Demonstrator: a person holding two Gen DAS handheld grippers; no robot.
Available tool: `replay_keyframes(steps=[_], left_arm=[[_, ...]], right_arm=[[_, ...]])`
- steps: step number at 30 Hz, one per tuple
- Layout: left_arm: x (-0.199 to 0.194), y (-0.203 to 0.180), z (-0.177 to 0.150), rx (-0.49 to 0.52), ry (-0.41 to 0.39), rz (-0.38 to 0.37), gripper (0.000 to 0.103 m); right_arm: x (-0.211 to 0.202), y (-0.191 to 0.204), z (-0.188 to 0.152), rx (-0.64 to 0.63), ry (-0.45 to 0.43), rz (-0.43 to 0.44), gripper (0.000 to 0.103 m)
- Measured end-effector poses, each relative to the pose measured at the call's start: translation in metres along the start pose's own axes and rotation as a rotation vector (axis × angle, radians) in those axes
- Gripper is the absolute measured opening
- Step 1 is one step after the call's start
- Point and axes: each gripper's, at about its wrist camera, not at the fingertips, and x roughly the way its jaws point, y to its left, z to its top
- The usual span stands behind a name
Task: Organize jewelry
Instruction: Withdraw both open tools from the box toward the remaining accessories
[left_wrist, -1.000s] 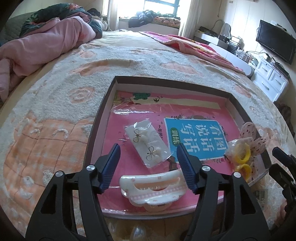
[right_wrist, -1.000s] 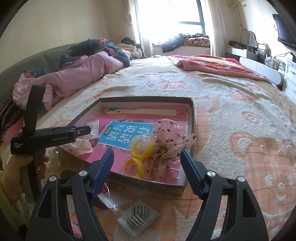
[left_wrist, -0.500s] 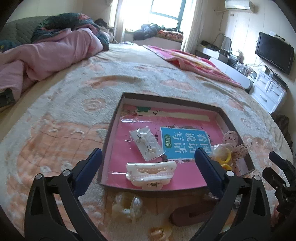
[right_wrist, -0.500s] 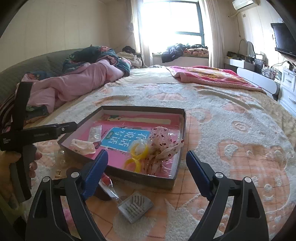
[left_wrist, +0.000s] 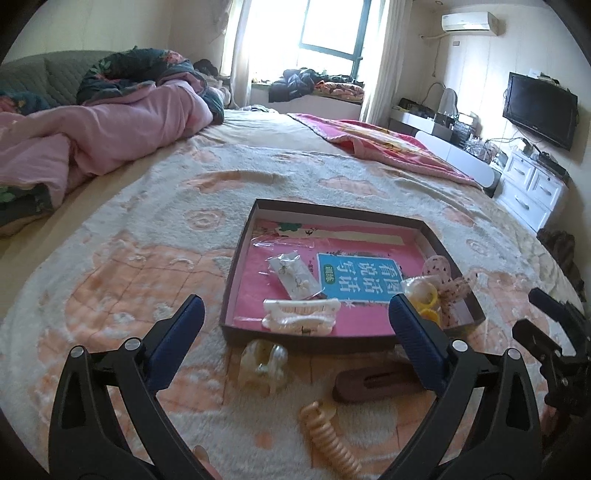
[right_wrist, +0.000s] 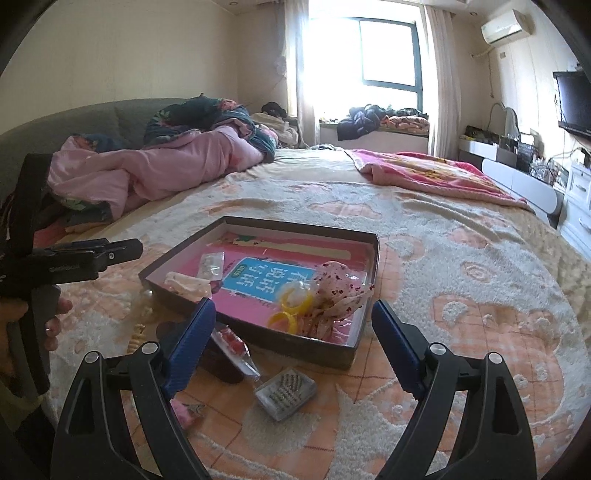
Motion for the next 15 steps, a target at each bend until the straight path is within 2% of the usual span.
replay_keyframes(steps=[15], left_arm=[[-0.026, 0.001, -0.024, 0.009, 0.001, 0.018, 0.091]], right_arm=[[-0.013, 0.016, -0.012, -0.058, 0.014, 0.022, 0.084]])
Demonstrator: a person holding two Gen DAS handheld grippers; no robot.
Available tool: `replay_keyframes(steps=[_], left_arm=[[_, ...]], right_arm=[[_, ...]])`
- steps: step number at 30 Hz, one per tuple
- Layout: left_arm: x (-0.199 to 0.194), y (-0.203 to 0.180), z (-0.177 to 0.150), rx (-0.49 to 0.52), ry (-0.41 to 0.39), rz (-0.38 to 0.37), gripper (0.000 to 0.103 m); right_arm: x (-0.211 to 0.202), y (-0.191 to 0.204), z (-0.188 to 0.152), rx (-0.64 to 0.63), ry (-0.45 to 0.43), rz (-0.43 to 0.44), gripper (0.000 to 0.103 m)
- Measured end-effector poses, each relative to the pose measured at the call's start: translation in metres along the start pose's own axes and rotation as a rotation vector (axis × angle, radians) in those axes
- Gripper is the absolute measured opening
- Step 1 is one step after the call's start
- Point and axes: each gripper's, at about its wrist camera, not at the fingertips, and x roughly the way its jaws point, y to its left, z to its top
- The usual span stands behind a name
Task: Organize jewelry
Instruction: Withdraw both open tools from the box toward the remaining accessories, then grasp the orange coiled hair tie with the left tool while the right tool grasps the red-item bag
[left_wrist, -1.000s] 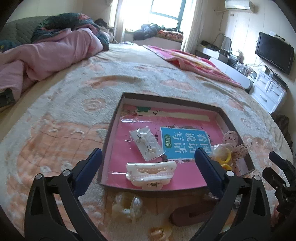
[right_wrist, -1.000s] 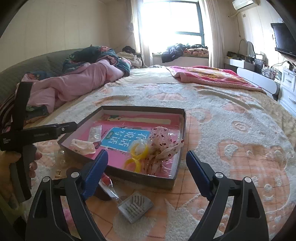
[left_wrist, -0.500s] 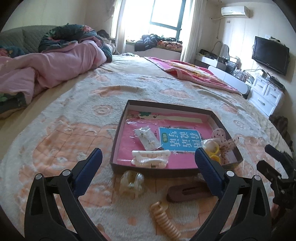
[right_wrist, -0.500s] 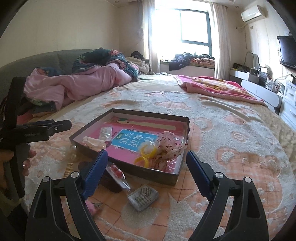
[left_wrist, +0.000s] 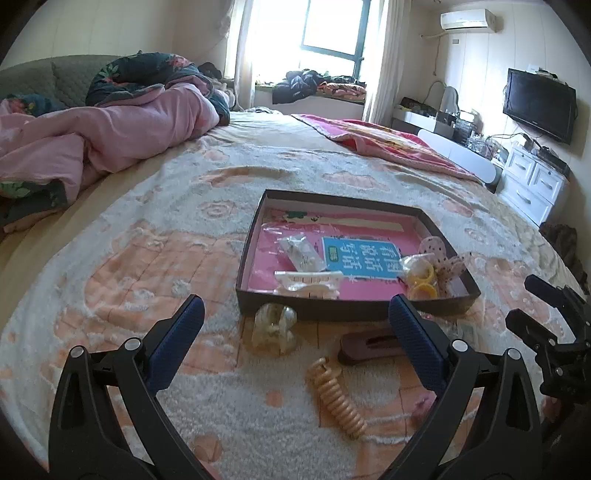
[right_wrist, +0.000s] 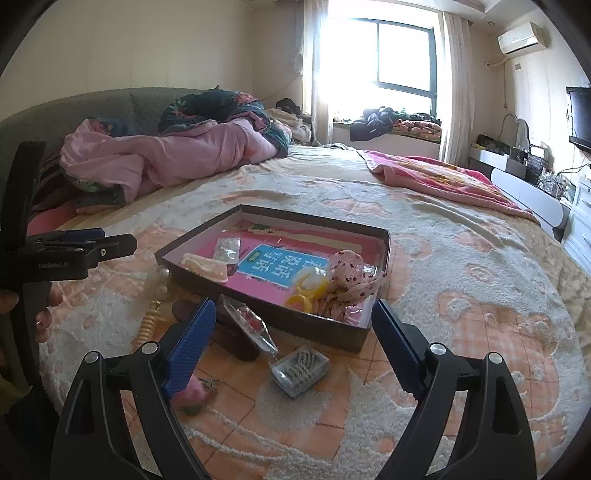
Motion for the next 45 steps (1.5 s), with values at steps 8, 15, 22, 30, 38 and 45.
replay_keyframes(steps=[8, 15, 22, 30, 38, 45], left_arm=[[-0.002, -0.003, -0.016, 0.015, 0.040, -0.009, 0.091], [0.003, -0.008, -0.032, 0.040, 0.089, -0.027, 0.091], [0.018, -0.015, -0.052, 0.058, 0.165, -0.048, 0.085], [0.036, -0.019, -0.064, 0.067, 0.228, -0.067, 0.066], [0.043, -0.028, -0.071, 0.102, 0.250, -0.053, 0.054], [0.044, -0.030, -0.070, 0.116, 0.261, -0.065, 0.031]], right_arm=[[0.002, 0.006, -0.008, -0.022, 0.026, 0.017, 0.084], [0.007, 0.012, -0.013, -0.047, 0.048, 0.035, 0.084], [0.018, 0.012, -0.018, -0.055, 0.077, 0.044, 0.083], [0.032, 0.010, -0.021, -0.071, 0.106, 0.052, 0.081], [0.055, 0.015, -0.016, -0.116, 0.140, 0.053, 0.072], [0.080, 0.020, -0.015, -0.157, 0.199, 0.058, 0.057]])
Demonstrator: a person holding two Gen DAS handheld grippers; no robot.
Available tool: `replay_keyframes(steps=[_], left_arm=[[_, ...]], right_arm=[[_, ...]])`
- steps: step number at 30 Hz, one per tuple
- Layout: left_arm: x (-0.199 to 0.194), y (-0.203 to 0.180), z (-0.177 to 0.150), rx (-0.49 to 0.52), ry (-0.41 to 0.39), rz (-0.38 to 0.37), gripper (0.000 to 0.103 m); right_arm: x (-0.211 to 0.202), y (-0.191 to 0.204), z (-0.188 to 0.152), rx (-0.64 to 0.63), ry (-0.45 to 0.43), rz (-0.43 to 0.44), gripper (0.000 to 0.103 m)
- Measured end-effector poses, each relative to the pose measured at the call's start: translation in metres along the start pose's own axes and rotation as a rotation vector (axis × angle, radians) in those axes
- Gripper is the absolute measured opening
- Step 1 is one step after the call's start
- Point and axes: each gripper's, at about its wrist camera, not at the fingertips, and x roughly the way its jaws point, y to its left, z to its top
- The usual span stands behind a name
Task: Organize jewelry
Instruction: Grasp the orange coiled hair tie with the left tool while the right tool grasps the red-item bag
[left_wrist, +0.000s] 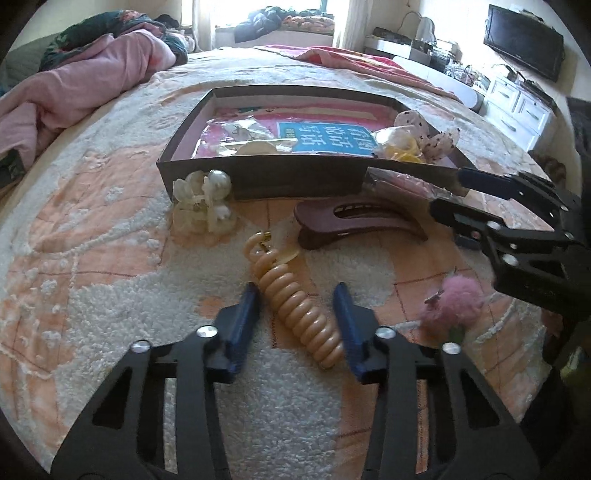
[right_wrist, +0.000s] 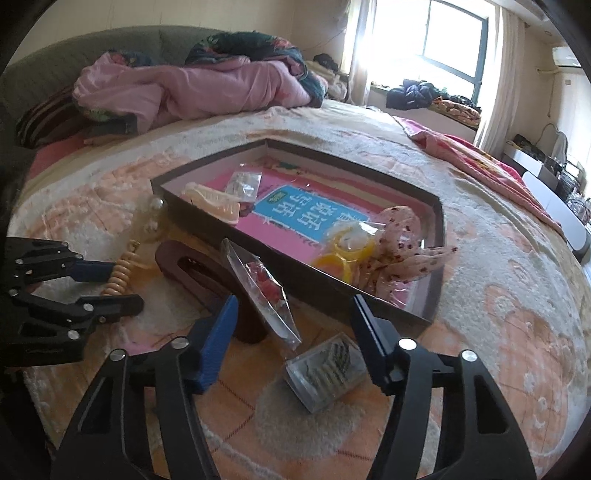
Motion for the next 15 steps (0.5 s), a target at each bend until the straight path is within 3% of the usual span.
replay_keyframes(steps=[3, 5, 15], left_arm=[[0.000, 0.002, 0.000, -0.007, 0.001, -0.005, 0.028], [-0.001, 0.004, 0.001, -0.011, -0.003, 0.007, 0.019], [-0.005, 0.009, 0.003, -0.031, -0.008, -0.007, 0.011]], right_arm=[[0.008, 0.002, 0.003, -0.015, 0.014, 0.009, 0.052], [0.011, 0.003, 0.003, -0.023, 0.023, 0.015, 0.049], [0.016, 0.006, 0.002, -0.009, 0.027, 0.082, 0.023]])
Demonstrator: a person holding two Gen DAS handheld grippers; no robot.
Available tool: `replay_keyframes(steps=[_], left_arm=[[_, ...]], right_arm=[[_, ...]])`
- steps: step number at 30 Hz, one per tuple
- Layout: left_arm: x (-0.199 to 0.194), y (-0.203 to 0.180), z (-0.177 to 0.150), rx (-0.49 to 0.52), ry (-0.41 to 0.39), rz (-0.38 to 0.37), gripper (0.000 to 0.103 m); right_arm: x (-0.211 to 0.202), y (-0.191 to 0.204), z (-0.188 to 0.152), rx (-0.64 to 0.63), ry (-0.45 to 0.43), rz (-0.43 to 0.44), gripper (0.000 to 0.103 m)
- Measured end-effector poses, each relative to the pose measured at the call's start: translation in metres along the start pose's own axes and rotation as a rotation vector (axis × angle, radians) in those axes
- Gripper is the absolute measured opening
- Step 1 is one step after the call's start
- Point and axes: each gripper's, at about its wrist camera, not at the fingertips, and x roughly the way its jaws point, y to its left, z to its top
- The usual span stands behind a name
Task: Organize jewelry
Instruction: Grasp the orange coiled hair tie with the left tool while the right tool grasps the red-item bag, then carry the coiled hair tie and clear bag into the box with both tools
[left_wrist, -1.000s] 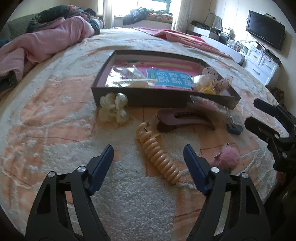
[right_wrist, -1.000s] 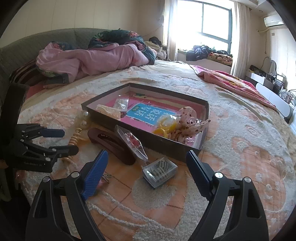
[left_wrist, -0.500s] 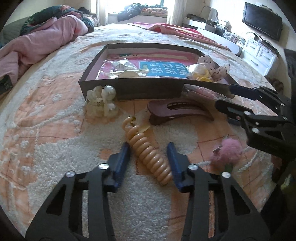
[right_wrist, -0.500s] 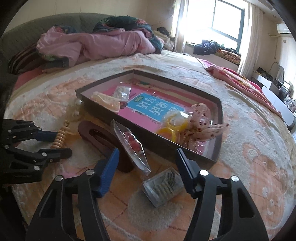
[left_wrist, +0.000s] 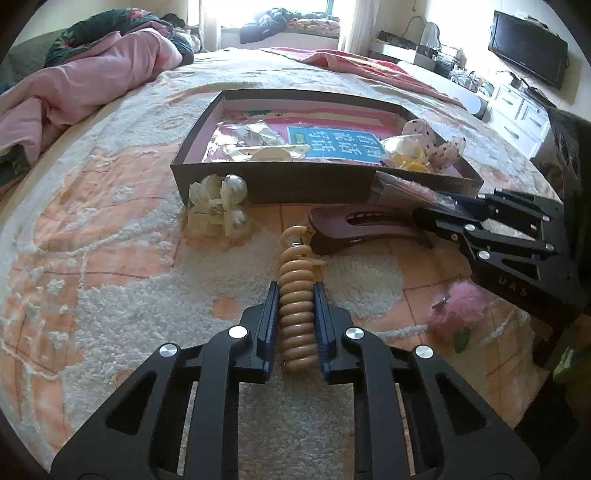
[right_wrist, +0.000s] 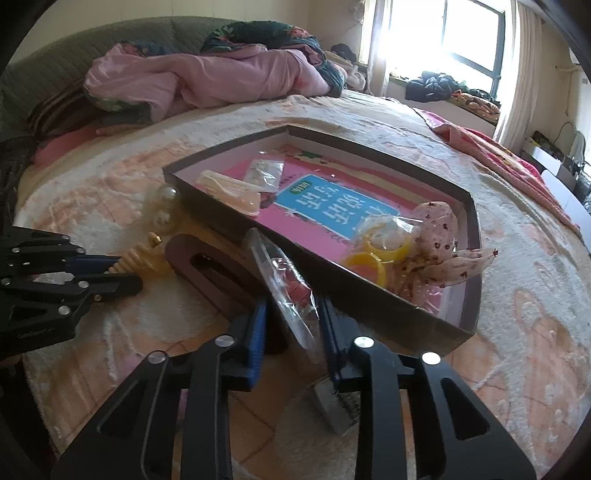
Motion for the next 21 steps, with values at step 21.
replay_keyframes(steps=[21], left_arm=[[-0.028, -0.001, 0.015, -0.021, -0.098, -0.042, 0.011]], right_arm=[[-0.049, -0.007, -0.008, 0.126, -0.094, 0.053, 0.021]])
